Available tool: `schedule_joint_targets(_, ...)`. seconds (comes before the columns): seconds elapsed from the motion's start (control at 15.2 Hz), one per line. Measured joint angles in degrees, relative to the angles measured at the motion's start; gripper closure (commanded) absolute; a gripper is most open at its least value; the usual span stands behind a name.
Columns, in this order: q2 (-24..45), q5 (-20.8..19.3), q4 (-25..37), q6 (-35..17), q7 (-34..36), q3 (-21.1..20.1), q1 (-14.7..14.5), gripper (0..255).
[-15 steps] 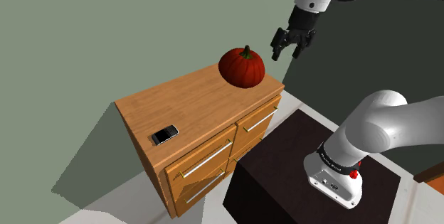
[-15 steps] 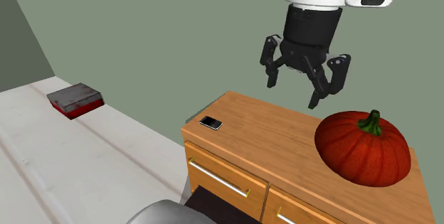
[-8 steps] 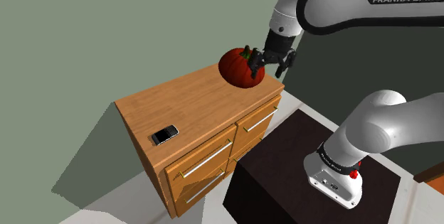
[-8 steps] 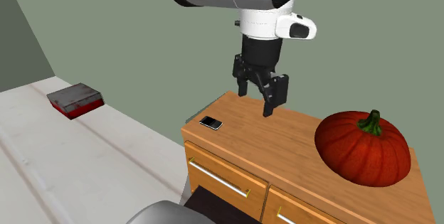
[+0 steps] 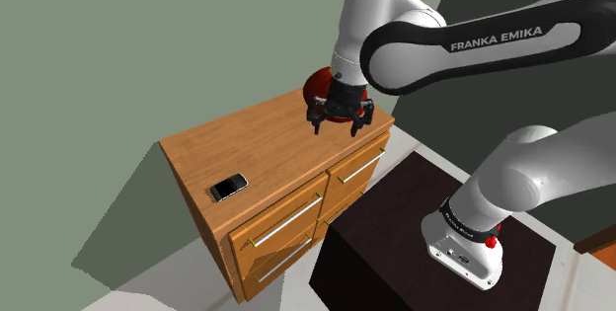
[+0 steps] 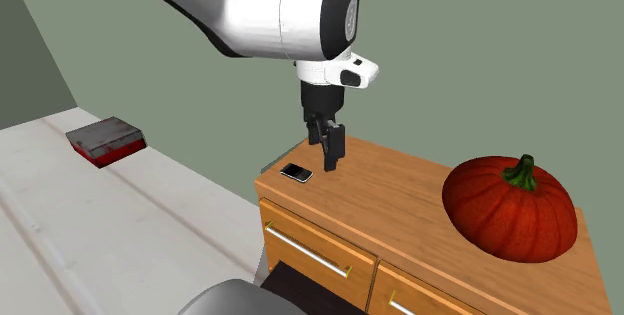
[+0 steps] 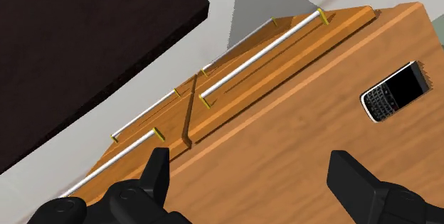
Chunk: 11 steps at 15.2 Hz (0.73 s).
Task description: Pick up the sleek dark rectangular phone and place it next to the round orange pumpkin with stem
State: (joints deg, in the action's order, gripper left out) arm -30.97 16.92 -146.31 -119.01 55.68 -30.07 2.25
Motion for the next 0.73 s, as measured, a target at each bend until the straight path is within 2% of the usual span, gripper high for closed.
schedule_joint_targets(0.2, 6.65, -0.91, 3.15, -3.67, 8.52, -5.62, 2.04, 0)
schedule_joint_targets(0.4, 14.12, -4.09, 6.21, -7.63, 17.33, -10.81, 5.00, 0)
schedule_joint_targets(0.53, 19.87, -7.77, 8.31, -10.36, 24.50, -14.46, 6.89, 0)
schedule_joint_targets(0.73, 30.36, -16.97, 13.63, -12.44, 36.74, -18.10, 9.14, 0)
